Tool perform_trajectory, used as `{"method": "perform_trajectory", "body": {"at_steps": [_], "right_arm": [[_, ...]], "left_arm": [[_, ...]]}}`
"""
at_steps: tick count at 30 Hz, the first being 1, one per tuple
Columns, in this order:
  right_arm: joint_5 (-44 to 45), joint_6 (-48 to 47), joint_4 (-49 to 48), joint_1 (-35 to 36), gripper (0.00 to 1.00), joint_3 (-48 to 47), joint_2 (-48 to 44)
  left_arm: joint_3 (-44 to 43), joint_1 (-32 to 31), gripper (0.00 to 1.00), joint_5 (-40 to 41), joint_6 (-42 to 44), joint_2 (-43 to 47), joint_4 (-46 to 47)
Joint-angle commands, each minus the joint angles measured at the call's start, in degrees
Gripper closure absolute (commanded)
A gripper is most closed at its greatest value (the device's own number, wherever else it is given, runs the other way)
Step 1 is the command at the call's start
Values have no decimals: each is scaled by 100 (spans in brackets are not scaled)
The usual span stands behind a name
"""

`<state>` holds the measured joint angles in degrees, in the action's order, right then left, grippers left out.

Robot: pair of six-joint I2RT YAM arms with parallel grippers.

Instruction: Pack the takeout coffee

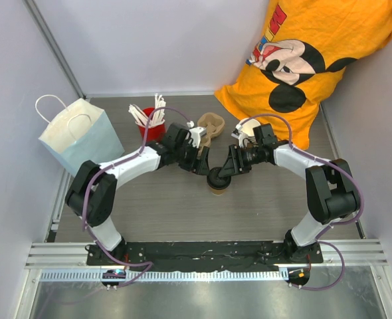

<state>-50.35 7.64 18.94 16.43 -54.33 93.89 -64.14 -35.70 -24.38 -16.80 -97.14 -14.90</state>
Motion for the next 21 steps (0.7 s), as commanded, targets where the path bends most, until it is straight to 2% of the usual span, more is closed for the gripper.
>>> {"method": "perform_trajectory", "body": {"at_steps": [1,8,11,15,21], "right_arm": [[499,-333,118,150,42,-52,69],[587,-421,180,177,43,-52,77],[596,-430,189,185,43,-52,86],[562,-456,242,186,43,-96,68],[500,-456,338,186,42,-263,-90]], "left_arm": [[-81,-288,28,636,344,-594,-409],[-107,-288,32,733,344,-797,-514],[-125,-279,32,663,265,-596,-427],[-292,-236,20,496,221,-315,-426],[-652,-60,14,136,168,-77,-470]]}}
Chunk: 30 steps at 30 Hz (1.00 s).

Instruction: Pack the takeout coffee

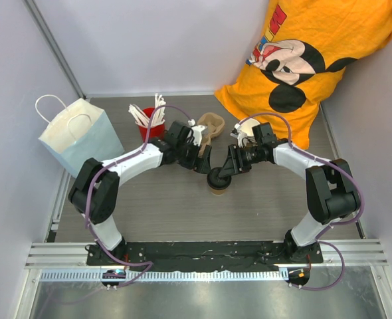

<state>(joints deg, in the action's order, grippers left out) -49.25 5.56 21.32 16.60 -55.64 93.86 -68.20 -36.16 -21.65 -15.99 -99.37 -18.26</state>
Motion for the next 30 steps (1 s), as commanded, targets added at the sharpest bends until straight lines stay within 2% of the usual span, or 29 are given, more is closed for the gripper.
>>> {"method": "perform_trajectory", "body": {"at_steps": [1,7,18,25,30], "right_arm": [[390,-249,109,168,41,-158,-105],[329,-284,267,159,37,-334,-219],[337,-354,382,133,36,-387,-421],[478,-398,346,124,39,-255,-317],[513,-380,267,124,42,-176,-272]], "left_arm": [[-298,4,14,-181,87,155,-134],[-404,30,12,-357,131,243,-151],[-721,127,9,-611,236,322,-318],[-141,109,11,-1332,544,752,-432],[325,22,13,-1474,1115,928,-687]]}}
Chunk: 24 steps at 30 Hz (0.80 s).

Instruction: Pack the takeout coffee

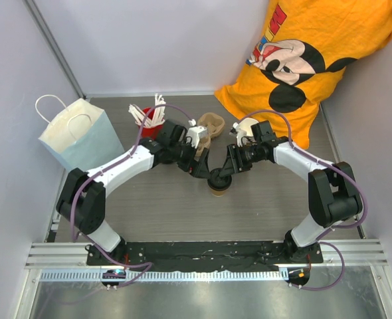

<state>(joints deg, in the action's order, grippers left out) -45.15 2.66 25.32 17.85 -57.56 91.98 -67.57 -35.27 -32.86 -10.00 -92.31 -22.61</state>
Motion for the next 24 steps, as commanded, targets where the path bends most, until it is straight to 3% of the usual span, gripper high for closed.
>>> {"method": "perform_trajectory", "body": {"at_steps": [1,7,13,24], "right_arm": [[120,-90,-141,0,42,25,-84],[181,-81,-194,-1,43,96,-102],[190,-90,-256,0,42,201,-172],[173,-55,-361,0,43,307,-164]], "left_arm": [[314,-103,13,-309,551,240,-261],[447,-419,14,227,596,267,-270],[499,-428,13,430,-53,249,-16],[1097,46,12,421,-1004,275,828]]}}
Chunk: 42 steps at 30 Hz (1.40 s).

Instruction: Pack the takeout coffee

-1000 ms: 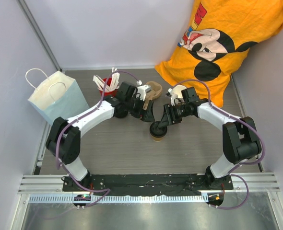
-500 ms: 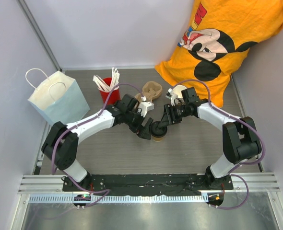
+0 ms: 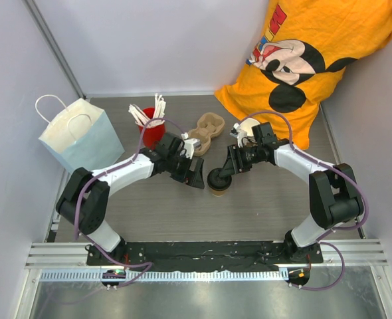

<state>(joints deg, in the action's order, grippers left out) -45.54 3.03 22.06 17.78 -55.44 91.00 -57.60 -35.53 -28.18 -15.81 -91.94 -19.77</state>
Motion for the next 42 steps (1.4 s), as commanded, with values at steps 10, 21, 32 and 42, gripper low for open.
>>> {"method": "perform_trajectory", "body": {"at_steps": [10,21,32,42], "right_arm": [[203,-100,-62,15,43,112,32],[203,-83,-71,6,43,86,120],[247,-74,-97,6,43,86,199],[247,-66,-141,6,43,112,172]], "left_arm": [[232,143,11,-635,-1204,106,1072],[276,125,9,-627,-1372,-61,1239],[373,116,14,-881,-1275,36,1265],[346,-15,14,-654,-1161,-61,1239]]}}
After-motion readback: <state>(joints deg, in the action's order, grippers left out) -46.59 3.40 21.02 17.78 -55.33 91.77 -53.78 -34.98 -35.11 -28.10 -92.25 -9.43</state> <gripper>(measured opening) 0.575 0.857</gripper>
